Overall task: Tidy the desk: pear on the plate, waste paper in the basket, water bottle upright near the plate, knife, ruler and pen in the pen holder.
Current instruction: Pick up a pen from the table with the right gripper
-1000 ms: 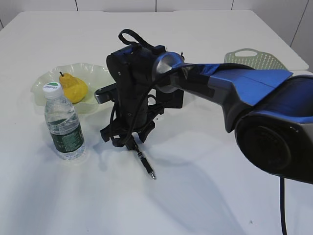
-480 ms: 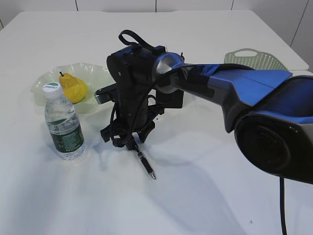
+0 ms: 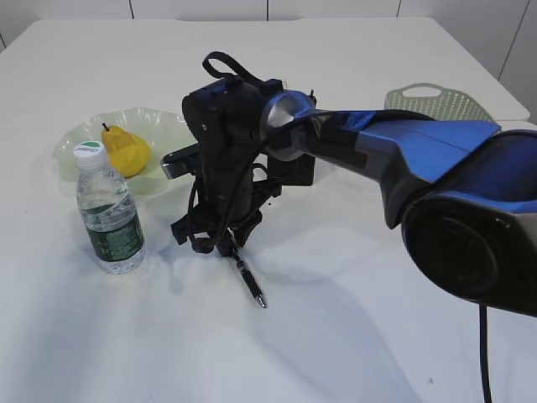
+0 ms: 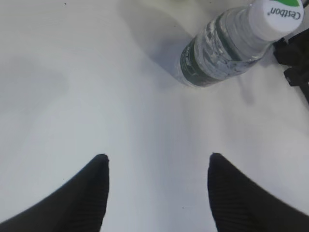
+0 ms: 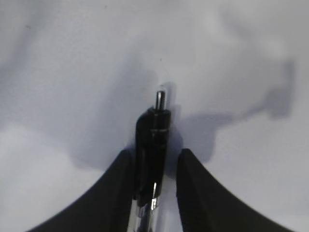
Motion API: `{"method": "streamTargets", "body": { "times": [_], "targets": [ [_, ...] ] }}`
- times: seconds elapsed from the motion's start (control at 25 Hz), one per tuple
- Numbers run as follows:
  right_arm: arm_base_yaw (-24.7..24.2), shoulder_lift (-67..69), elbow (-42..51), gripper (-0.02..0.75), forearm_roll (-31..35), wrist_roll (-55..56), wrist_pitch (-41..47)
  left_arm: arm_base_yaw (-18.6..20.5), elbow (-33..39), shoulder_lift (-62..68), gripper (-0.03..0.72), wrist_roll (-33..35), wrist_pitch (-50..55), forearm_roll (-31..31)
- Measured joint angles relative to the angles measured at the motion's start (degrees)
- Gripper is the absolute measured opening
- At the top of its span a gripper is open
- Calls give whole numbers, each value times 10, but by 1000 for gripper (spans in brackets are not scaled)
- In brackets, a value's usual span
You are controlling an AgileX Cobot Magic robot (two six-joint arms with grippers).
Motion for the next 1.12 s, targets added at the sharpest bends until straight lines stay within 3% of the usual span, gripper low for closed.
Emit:
{"method": "streamTargets", "body": {
  "times": [0.2, 0.32, 0.84, 1.12],
  "targets": [
    [0, 0, 0, 126, 0, -1, 0, 0, 0, 0, 456, 0, -1, 0],
    [0, 0, 0, 104, 0, -1, 0, 0, 0, 0, 456, 0, -1, 0],
    [-4, -55, -10, 96, -2, -10, 0, 0, 0, 0, 456, 0, -1, 0],
    [-45, -125, -11, 96, -2, -16, 2, 0, 0, 0, 456, 0, 15, 0]
  ]
}}
